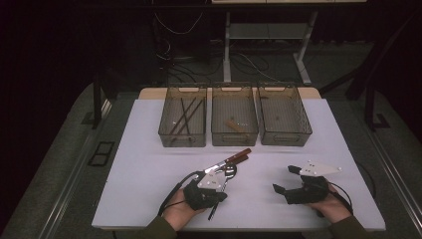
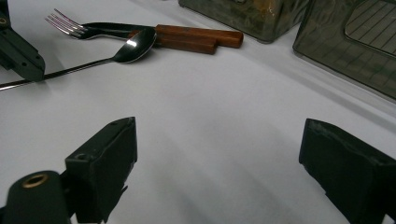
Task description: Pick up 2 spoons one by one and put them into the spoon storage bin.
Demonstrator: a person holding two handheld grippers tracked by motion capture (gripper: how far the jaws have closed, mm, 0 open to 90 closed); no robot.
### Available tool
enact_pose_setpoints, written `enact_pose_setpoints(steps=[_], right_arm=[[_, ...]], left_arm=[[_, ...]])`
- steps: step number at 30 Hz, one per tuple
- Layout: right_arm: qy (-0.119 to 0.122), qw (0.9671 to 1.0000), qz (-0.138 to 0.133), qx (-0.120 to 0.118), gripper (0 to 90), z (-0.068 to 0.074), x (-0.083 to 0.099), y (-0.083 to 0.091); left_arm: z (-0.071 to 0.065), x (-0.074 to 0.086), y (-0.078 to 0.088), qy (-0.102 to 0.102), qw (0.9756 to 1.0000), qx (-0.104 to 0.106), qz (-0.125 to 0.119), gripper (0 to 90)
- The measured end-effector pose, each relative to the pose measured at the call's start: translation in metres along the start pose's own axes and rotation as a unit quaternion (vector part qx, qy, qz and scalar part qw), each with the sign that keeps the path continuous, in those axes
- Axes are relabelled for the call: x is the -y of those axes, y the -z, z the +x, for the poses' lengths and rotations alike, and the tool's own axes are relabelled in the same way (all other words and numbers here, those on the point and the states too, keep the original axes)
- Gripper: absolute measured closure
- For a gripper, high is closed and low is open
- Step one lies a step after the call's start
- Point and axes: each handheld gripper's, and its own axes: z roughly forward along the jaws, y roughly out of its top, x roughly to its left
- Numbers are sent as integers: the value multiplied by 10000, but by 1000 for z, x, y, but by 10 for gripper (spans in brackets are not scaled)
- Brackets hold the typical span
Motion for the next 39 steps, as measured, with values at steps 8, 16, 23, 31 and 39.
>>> enact_pose_setpoints(steps=[8, 16, 23, 31, 39], right_arm=[[12, 10000, -4, 2, 117, -1, 0, 0], [15, 10000, -17, 16, 116, -1, 0, 0], [11, 10000, -24, 13, 117, -1, 0, 0], [20, 10000, -18, 19, 117, -1, 0, 1], [26, 10000, -27, 31, 116, -1, 0, 1]], left_arm=[[1, 0, -1, -52, 9999, -39, 157, 892], [-3, 0, 2, -82, 9995, -169, 246, 893], [-2, 4, 9, 94, 9993, -266, 262, 892], [-25, 13, 14, 180, 9997, 29, 160, 892], [-33, 18, 18, 140, 9989, -251, 376, 894]])
